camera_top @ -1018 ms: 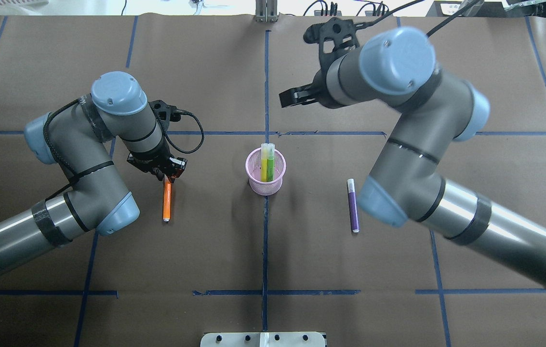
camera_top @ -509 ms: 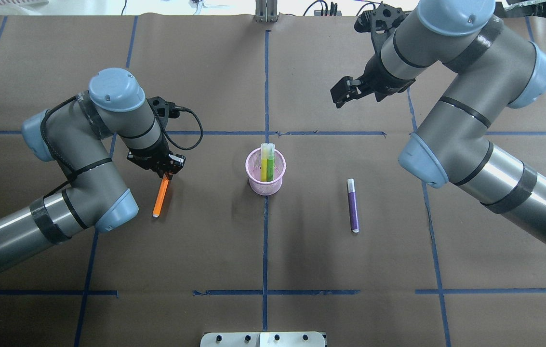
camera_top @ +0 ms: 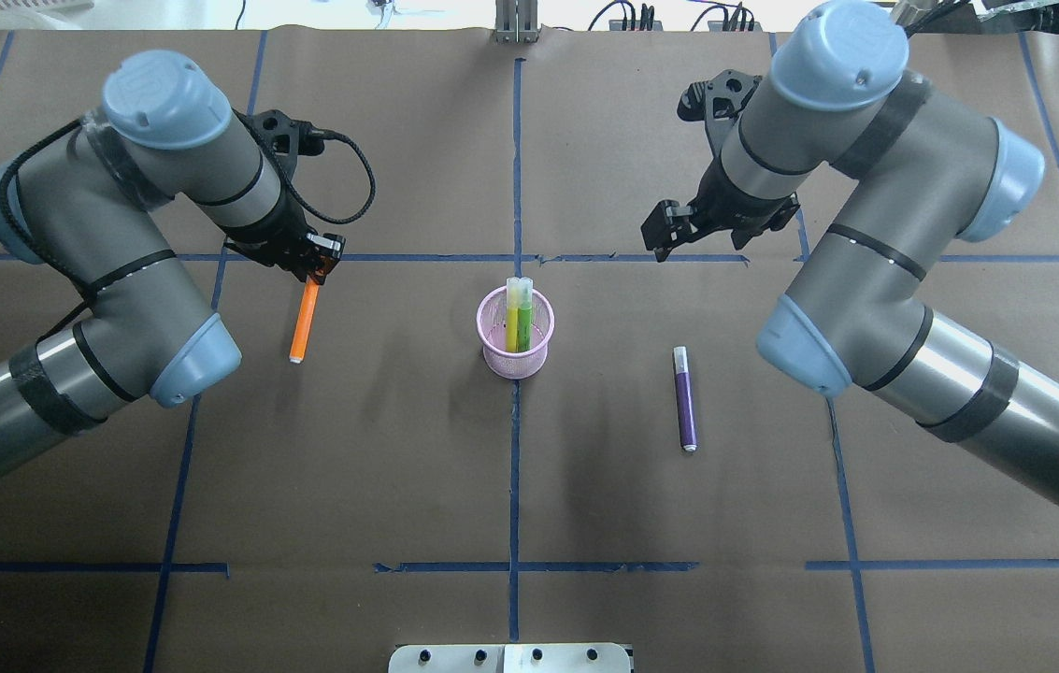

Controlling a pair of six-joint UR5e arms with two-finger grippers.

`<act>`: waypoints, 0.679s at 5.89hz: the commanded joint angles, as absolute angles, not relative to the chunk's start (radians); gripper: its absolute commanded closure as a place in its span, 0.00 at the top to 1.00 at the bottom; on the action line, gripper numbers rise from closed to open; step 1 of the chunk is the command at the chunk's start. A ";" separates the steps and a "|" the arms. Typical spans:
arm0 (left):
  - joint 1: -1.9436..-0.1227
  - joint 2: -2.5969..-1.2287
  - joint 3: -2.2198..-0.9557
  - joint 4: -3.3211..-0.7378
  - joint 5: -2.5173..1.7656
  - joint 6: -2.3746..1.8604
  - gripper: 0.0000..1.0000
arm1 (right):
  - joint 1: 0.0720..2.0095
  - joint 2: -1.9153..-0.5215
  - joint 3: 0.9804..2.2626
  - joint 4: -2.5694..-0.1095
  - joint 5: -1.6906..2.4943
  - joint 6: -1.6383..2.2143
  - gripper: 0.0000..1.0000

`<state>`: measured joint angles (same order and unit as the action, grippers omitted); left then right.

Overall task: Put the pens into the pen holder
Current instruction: 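Lift the orange marker with left gripper while right gripper moves to purple marker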

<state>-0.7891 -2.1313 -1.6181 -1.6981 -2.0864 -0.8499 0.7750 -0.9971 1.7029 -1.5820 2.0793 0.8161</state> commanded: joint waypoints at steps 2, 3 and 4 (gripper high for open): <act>-0.799 -2.172 -1.664 -1.697 -1.996 -0.860 0.00 | 0.701 -1.011 1.614 -1.572 2.077 0.902 1.00; -0.802 -2.196 -1.678 -1.697 -1.950 -0.868 0.00 | 0.693 -1.014 1.606 -1.572 2.077 0.937 1.00; -0.804 -2.218 -1.678 -1.697 -1.922 -0.899 0.00 | 0.680 -1.014 1.602 -1.572 2.077 0.975 1.00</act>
